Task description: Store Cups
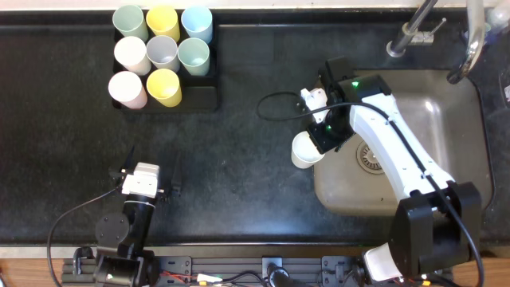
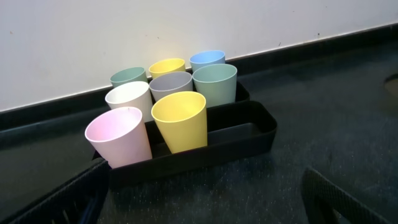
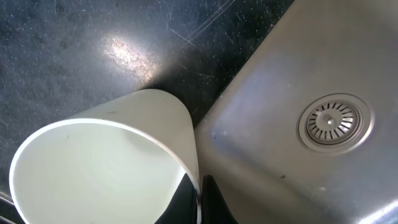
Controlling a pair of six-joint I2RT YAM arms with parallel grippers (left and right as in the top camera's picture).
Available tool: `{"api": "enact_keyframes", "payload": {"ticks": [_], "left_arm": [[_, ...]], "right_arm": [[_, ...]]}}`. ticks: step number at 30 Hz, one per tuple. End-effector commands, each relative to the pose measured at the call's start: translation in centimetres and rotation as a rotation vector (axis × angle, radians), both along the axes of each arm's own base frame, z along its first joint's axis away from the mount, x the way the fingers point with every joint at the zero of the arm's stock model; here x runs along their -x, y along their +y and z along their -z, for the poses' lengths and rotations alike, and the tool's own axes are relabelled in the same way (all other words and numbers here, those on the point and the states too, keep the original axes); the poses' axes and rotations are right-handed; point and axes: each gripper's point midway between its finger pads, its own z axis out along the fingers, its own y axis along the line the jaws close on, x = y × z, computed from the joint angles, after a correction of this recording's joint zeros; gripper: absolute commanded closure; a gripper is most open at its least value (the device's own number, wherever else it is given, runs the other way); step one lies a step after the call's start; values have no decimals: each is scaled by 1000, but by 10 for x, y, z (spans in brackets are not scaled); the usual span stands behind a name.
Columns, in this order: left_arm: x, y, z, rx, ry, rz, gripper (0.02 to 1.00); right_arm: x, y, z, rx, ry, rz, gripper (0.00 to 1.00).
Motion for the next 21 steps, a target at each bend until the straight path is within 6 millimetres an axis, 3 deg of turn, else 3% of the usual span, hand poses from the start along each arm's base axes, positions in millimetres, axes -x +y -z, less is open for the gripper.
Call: {"api": "enact_keyframes", "payload": {"ticks": [1,5,9,13,17,21], "left_arm": [[0,1,-1,-13,-6,-4,18],[0,1,-1,-14,-6,-4,18],[0,1,-1,-14,-6,-4,18],[0,1,-1,-14,-6,-4,18],[0,1,-1,-14,-6,-4,18],[0,1,-1,-14,-6,-4,18]], "right_arm": [[-9,11,-14,-8,-46,-17,958],[-20,27,-56,-25,-120,-25,958],[-45,58,-138,-91,-305,0,958],[-56,101,-204,-198,-460,-36,956],[-67,151,-224,-316,-444,-56,958],[-99,173,-225,-274,-519,-71,956]]}}
